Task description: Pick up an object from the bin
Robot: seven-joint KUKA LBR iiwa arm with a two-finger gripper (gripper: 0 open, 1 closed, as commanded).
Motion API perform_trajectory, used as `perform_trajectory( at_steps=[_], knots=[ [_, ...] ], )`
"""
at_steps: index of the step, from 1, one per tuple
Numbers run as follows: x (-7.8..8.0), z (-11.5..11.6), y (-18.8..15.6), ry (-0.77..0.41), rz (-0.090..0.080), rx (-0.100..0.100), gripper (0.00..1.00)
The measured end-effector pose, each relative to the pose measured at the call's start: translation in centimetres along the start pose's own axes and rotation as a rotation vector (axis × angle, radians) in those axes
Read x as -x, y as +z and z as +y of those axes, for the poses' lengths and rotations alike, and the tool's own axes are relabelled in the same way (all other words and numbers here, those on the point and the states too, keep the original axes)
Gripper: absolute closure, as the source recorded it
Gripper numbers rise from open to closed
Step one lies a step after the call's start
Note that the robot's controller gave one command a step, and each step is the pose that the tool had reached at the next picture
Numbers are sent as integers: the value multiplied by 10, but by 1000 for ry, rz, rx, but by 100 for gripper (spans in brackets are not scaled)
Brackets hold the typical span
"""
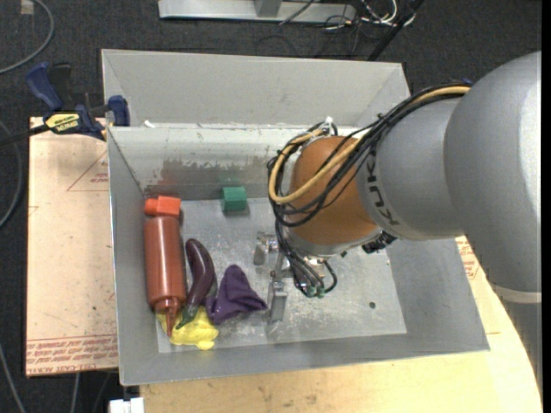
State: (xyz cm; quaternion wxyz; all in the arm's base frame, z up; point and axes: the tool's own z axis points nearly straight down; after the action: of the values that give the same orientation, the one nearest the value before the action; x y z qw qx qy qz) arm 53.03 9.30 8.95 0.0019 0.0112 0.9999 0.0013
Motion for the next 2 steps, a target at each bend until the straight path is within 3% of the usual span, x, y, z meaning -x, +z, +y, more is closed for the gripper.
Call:
perform_trajectory(
  at_steps=[1, 2],
  knots=[
    [8, 25, -2, 110, 4, -1, 0],
    [3, 44, 4, -66, -1, 1, 0]
  ],
)
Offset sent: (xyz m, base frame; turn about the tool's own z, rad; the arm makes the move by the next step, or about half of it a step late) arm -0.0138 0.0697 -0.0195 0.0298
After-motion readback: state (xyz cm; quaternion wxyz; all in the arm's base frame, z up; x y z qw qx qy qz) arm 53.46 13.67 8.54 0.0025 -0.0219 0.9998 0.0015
